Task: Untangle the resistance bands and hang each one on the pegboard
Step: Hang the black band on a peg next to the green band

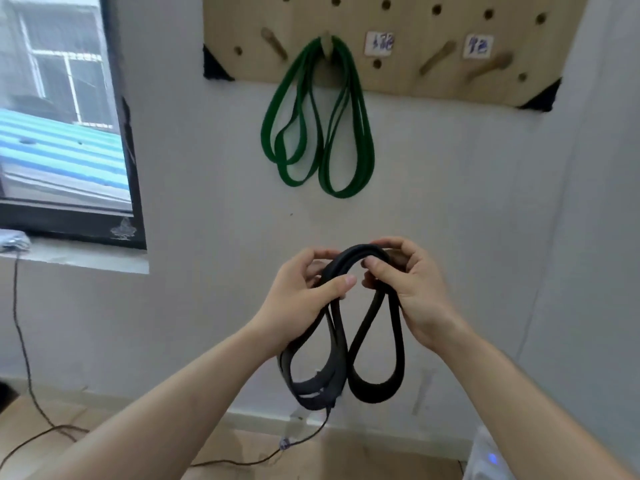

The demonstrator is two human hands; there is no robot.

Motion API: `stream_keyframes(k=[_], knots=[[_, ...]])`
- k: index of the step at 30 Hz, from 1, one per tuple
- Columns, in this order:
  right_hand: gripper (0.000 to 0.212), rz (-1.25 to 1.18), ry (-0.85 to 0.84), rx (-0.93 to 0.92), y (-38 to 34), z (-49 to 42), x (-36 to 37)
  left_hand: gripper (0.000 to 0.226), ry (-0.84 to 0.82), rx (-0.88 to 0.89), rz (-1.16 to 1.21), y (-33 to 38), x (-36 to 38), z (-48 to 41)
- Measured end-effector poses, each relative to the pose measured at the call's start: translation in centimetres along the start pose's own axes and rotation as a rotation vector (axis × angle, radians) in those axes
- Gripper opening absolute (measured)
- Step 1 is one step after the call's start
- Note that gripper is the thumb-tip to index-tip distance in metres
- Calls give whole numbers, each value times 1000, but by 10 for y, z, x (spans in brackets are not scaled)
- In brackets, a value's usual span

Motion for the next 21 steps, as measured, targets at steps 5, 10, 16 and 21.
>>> stream_keyframes(k=[5,10,16,21], knots=[[20,68,65,-128,-56,-46,-5,27,123,139,47,53,15,-47],[22,186,52,-332,-128,-89,-18,25,163,231,104,107,31,-98],[19,275,144,-527,-187,-128,-39,22,140,352,111,169,60,-150],[18,327,229,-600,-211,-162,-52,20,112,420,115,201,82,-184]])
Point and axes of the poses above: each hand's wrist, its own z-axis away from the middle knuckle, its own x-axis out of the palm, y = z × x, the point moved 4 cm from there along -z, towards the middle knuckle, and after that the axes turned 4 degrees about y, right-handed, at the moved point
